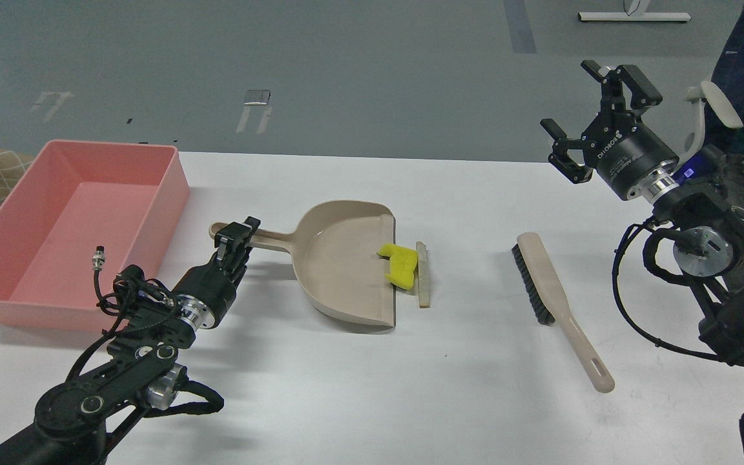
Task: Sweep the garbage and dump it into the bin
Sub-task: 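Grasp the beige dustpan handle with the left gripper, then move the right gripper down toward the wooden brush handle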
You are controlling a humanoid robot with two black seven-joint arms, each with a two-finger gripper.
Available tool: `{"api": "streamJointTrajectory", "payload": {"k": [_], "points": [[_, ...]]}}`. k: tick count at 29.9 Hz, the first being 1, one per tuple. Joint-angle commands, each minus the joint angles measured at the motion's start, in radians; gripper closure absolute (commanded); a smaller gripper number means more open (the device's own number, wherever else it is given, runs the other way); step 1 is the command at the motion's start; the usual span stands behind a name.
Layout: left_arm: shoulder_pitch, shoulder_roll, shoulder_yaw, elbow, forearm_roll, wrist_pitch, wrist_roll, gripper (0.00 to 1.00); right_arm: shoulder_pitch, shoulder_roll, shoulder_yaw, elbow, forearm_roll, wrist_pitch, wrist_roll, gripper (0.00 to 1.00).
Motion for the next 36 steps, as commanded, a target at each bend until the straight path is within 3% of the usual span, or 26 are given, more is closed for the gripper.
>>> {"api": "streamJointTrajectory", "payload": {"k": [1, 6, 9, 15, 18, 21, 27, 32, 36], "points": [[-0.004, 0.001, 0.003, -0.002, 0.002, 0.000, 0.004, 1.00, 0.000, -0.004, -0.001, 0.000, 0.000, 0.000, -0.003, 0.00], [-0.006, 0.001, 0.004, -0.004, 0.002, 0.000, 0.004, 1.00, -0.003, -0.045, -0.006, 0.032, 0.002, 0.003, -0.026, 0.00], [-0.006, -0.001, 0.003, -0.005, 0.003, 0.000, 0.004, 1.00, -0.012, -0.099, -0.011, 0.075, 0.002, 0.006, -0.092, 0.00], [-0.001, -0.001, -0.002, -0.007, 0.006, 0.001, -0.019, 1.00, -0.076, -0.287, -0.015, 0.231, 0.000, 0.017, -0.269, 0.00], [-0.003, -0.001, -0.002, -0.007, 0.012, 0.001, -0.044, 1.00, -0.126, -0.402, -0.058, 0.334, -0.002, 0.017, -0.320, 0.00], [-0.006, -0.001, 0.003, -0.007, 0.017, 0.001, -0.073, 1.00, -0.149, -0.578, -0.176, 0.467, -0.050, 0.017, -0.325, 0.00], [-0.004, 0.002, 0.003, -0.007, 0.015, 0.003, -0.091, 1.00, -0.188, -0.789, -0.313, 0.653, -0.126, 0.017, -0.323, 0.00], [-0.006, 0.002, 0.004, -0.013, 0.017, 0.003, -0.095, 1.00, -0.268, -0.890, -0.319, 0.768, -0.202, 0.017, -0.323, 0.00], [-0.006, 0.001, 0.004, -0.016, 0.017, 0.001, -0.098, 1.00, -0.288, -0.898, -0.320, 0.808, -0.297, 0.011, -0.325, 0.00]]}}
